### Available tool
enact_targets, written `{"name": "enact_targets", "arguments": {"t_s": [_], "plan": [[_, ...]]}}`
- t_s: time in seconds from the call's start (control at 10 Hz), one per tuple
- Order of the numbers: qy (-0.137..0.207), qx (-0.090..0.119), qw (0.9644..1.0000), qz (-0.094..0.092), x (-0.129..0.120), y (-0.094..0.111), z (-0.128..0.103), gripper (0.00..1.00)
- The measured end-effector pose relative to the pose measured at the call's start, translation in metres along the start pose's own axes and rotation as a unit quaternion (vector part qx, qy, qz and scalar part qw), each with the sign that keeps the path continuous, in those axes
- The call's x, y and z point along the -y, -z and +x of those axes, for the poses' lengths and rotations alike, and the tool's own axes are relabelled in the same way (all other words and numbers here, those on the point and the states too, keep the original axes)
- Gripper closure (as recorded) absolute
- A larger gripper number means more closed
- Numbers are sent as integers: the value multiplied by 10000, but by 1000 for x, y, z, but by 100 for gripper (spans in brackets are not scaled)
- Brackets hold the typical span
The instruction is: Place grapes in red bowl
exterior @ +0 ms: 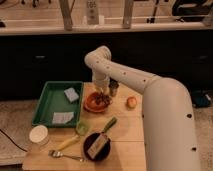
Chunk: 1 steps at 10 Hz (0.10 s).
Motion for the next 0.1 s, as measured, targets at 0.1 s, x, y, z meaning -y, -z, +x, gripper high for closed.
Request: {"name": "enact_targets", "arguments": {"t_s": [0.1], "plan": [[21, 0, 10000, -3, 0, 0, 0, 90]]}}
